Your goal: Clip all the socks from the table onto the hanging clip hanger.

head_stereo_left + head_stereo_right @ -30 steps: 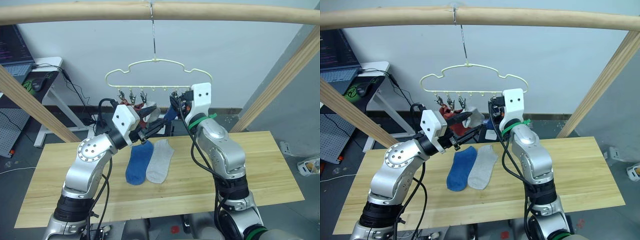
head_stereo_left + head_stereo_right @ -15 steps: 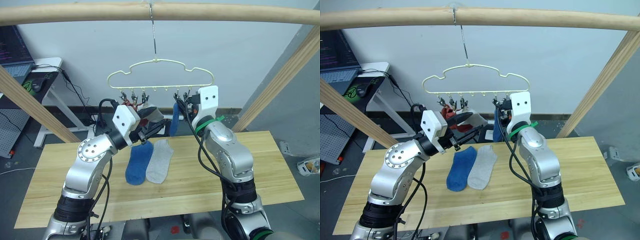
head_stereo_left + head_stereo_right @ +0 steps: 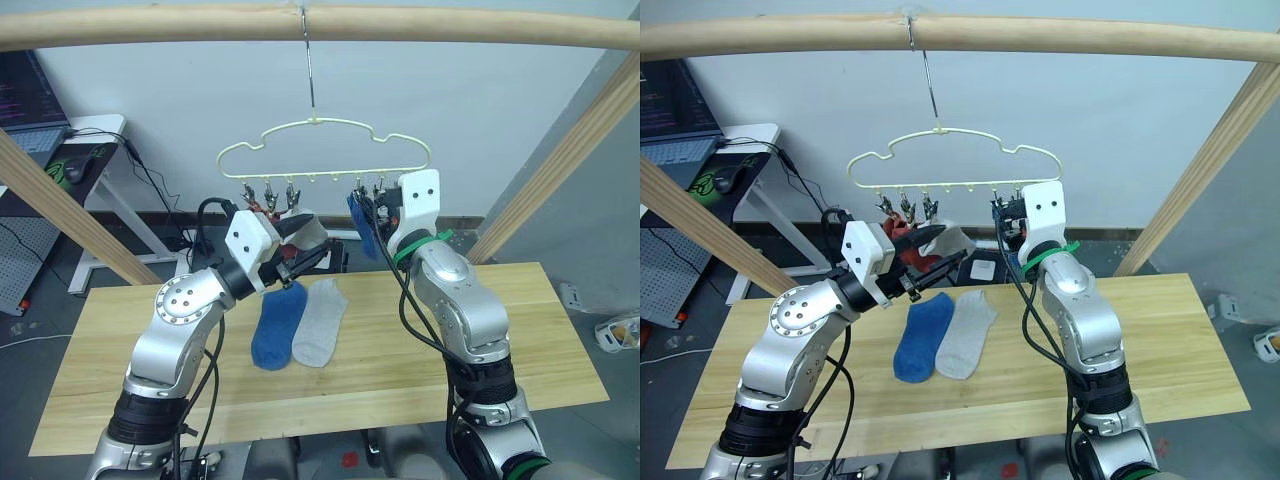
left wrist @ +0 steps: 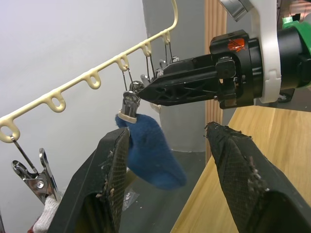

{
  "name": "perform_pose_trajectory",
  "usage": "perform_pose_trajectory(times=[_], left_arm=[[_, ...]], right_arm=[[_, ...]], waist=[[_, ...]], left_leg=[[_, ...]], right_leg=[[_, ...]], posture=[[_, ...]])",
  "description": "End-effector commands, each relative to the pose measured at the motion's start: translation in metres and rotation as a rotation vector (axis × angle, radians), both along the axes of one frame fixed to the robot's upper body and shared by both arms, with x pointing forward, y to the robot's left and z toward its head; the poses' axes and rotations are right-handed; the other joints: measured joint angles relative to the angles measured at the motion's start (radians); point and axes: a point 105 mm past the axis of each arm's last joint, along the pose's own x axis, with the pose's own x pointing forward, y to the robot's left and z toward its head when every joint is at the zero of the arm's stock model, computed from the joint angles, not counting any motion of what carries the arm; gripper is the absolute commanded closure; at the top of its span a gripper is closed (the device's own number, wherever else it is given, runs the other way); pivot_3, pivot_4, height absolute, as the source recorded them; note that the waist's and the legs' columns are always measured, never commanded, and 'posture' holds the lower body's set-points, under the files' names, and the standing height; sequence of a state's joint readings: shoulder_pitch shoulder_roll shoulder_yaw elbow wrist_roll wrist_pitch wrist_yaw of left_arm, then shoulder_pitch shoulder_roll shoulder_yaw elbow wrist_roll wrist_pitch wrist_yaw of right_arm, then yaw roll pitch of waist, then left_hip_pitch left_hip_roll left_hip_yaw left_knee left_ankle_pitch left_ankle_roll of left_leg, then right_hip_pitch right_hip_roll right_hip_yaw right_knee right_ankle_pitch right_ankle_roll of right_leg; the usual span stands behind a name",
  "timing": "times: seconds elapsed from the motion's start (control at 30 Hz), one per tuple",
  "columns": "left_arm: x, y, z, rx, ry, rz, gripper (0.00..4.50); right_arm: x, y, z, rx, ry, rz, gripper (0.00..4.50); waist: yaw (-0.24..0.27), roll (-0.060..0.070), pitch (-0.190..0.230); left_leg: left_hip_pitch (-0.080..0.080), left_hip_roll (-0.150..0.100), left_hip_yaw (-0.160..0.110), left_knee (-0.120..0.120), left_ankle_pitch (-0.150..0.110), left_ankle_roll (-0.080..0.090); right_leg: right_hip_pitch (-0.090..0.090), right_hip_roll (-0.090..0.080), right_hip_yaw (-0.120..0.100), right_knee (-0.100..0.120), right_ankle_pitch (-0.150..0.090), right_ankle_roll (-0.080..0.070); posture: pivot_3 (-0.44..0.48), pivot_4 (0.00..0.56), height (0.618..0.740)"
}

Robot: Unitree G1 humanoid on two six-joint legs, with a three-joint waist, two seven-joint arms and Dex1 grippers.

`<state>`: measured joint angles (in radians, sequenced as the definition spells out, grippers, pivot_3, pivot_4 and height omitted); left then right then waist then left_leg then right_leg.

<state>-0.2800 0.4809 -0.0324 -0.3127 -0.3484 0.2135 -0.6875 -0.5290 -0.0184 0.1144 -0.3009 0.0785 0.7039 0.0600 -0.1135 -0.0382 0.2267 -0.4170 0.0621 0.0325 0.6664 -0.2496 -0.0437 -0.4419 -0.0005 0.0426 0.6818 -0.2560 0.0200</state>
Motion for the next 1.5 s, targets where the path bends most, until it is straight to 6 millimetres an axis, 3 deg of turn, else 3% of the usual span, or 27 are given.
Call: perform_pose_trajectory(times=[0.03,0.37,1.03,1.5], left_arm=[[-0.007,-0.003,0.009,0.002,-0.047,-0.018,1.78],[-0.008,-0.003,0.011,-0.007,-0.045,-0.03,1.78],[-0.008,-0.002,0.01,0.004,-0.045,-0.026,1.78],[-0.009,-0.002,0.01,0.007,-0.043,-0.022,1.78]], right_arm=[[-0.014,-0.001,0.021,-0.023,-0.106,0.004,2.1],[-0.023,-0.004,0.011,0.007,-0.043,-0.001,2.1],[-0.003,0.006,0.016,0.05,-0.044,0.018,2.1],[0.0,0.008,0.017,0.061,-0.055,0.017,2.1]], waist=[[0.0,0.0,0.0],[0.0,0.0,0.0],[0.0,0.0,0.0],[0.001,0.0,0.0]], left_leg=[[0.0,0.0,0.0,0.0,0.0,0.0],[0.0,0.0,0.0,0.0,0.0,0.0],[0.0,0.0,0.0,0.0,0.0,0.0],[0.0,0.0,0.0,0.0,0.0,0.0]], right_leg=[[0.0,0.0,0.0,0.0,0.0,0.0],[0.0,0.0,0.0,0.0,0.0,0.0],[0.0,0.0,0.0,0.0,0.0,0.0],[0.0,0.0,0.0,0.0,0.0,0.0]], posture=[[-0.143,0.183,0.74],[-0.144,0.185,0.74],[-0.136,0.186,0.74],[-0.131,0.19,0.74]])
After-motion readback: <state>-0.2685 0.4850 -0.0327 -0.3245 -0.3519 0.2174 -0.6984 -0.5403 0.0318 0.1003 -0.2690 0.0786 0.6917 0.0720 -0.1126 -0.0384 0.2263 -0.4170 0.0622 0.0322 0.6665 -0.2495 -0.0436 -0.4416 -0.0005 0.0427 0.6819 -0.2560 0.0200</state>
